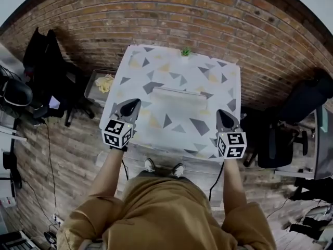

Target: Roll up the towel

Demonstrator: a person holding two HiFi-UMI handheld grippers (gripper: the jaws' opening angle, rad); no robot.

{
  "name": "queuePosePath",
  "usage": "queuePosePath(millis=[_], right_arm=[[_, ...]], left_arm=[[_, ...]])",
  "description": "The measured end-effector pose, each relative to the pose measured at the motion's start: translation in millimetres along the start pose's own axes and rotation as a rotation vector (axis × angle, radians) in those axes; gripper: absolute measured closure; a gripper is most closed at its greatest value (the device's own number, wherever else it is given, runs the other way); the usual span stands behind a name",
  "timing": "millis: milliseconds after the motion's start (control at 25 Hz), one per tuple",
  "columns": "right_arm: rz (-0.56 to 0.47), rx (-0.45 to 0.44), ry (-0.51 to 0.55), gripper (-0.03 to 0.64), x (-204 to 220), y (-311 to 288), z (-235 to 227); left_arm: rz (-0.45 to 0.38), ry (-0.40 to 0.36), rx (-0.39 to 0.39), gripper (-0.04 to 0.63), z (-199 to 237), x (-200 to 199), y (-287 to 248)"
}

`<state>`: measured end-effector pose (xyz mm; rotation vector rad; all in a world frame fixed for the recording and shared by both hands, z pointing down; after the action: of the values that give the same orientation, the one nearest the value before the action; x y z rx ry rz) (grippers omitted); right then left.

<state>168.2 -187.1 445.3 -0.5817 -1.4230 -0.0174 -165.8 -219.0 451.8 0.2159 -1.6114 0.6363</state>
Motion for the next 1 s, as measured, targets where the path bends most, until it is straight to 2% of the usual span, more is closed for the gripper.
queuePosePath(millis=[200,520,760,1000], right_arm=[[-0.134,0.04,-0.005,0.614,-44,39,-3],[-0.307,0.097,0.044,0.614,-101,95,-6],[-0.362,0.129,0.061,0.614,-119,121,-8],[-0.37,0.176,0.049,0.614,-118,148,-10]], left_arm=[[-0.163,-0.083,-0.048,0.534,0,-56,45],[-0.337,-0.148,-0.138,0.534,9,-124,106],[-0.401,-0.208,-0.168,0.534,7,-151,132],[-0.418,-0.185,-0.207,0.534,4,-148,153]])
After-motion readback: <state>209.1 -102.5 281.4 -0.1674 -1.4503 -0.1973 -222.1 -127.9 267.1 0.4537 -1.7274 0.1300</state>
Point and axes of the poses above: the fingertips, and each gripper's own axes: y backward along the fingers, z to its left, x out of its underside, the point moved 1 cm from there along y, backward along the fingers, and after that the axes turned 3 degrees about -x, right-handed, at the moved point
